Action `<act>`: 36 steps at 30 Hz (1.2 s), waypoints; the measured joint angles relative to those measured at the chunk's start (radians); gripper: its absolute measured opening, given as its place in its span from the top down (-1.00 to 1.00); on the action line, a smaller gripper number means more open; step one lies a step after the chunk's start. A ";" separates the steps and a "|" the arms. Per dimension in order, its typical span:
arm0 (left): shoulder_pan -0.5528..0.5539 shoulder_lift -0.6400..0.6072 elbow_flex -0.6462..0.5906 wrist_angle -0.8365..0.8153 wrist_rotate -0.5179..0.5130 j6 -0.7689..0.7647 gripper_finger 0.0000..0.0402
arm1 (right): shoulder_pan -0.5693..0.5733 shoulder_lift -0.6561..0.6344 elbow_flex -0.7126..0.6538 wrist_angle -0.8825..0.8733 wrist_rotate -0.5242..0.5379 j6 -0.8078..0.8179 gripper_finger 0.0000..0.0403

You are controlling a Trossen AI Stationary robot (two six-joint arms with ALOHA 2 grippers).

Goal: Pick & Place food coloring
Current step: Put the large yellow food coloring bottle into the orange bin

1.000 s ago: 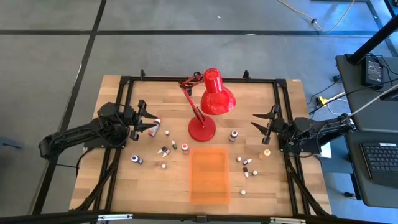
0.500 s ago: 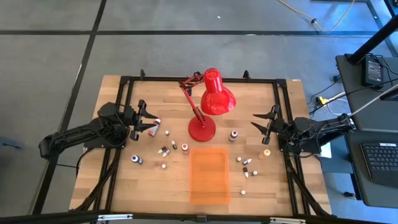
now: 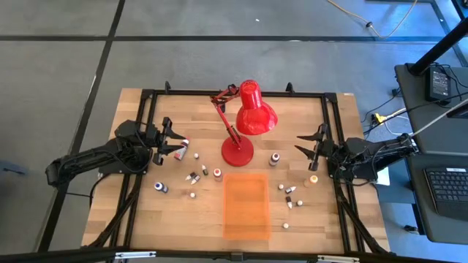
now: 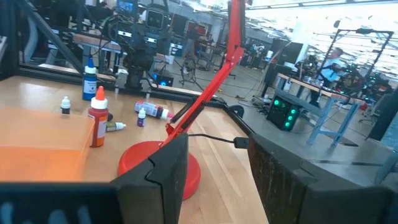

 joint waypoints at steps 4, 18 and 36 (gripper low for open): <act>0.000 0.000 0.000 0.000 0.000 0.000 0.26 | 0.000 0.000 0.003 0.001 -0.001 0.005 0.16; 0.000 0.000 0.000 0.000 0.000 0.000 0.26 | 0.000 0.141 0.301 -0.276 0.021 0.292 0.16; 0.000 0.000 0.000 0.001 0.000 0.000 0.26 | 0.002 0.983 1.103 -1.252 -0.225 0.778 0.16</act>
